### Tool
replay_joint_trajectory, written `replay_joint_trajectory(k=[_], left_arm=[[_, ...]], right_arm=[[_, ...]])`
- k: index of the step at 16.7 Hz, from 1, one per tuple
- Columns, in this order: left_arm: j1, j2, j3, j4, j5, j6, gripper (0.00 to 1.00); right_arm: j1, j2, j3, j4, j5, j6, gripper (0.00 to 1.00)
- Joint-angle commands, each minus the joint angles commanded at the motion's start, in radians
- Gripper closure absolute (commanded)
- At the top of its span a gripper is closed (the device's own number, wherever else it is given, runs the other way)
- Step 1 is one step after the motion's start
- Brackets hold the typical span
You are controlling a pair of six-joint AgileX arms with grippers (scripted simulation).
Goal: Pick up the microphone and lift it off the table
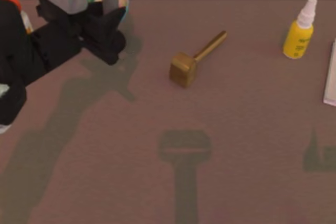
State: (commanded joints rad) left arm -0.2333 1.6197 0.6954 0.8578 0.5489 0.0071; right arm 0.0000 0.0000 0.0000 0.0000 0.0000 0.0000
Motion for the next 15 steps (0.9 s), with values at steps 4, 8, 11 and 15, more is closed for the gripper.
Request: replay_joint_trajectory(k=[4,8,11,15], left_arm=[[0.004,-0.027,-0.016,0.046,0.023,0.012,1.00],[-0.004,-0.024,-0.011,0.044,0.018,0.012,1.00],[-0.070,-0.019,0.000,0.048,-0.049,0.012,1.00],[-0.232,-0.014,0.021,0.052,-0.222,0.010,1.00]], right_arm=[[0.000,0.000,0.000,0.000,0.000,0.000,0.00],[0.000,0.000,0.000,0.000,0.000,0.000,0.00],[0.000,0.000,0.000,0.000,0.000,0.000,0.00],[0.000,0.000,0.000,0.000,0.000,0.000,0.00]])
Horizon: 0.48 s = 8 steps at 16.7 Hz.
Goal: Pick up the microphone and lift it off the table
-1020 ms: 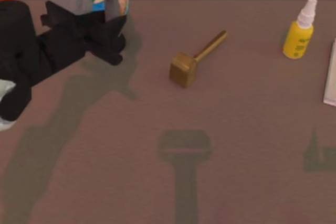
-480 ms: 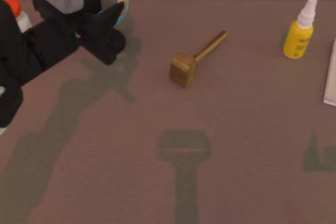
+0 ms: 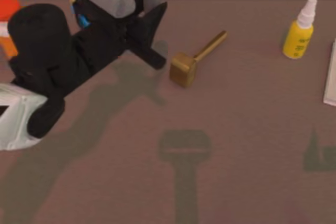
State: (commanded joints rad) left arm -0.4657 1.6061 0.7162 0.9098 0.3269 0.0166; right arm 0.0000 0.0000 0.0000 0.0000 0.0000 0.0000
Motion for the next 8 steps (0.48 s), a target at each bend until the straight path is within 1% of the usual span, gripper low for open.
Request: replay_joint_trajectory(k=[2,4,5,8], left_arm=[[-0.085,0.000,0.009,0.000,-0.091,-0.001,1.00],[-0.146,-0.003,0.017,0.001,-0.154,-0.002,1.00],[-0.162,-0.005,0.020,0.002,-0.170,-0.002,1.00],[-0.168,-0.006,0.020,0.002,-0.175,-0.002,1.00]], right_arm=[[0.000,0.000,0.000,0.000,0.000,0.000,0.00],[0.000,0.000,0.000,0.000,0.000,0.000,0.00],[0.000,0.000,0.000,0.000,0.000,0.000,0.00],[0.000,0.000,0.000,0.000,0.000,0.000,0.00]])
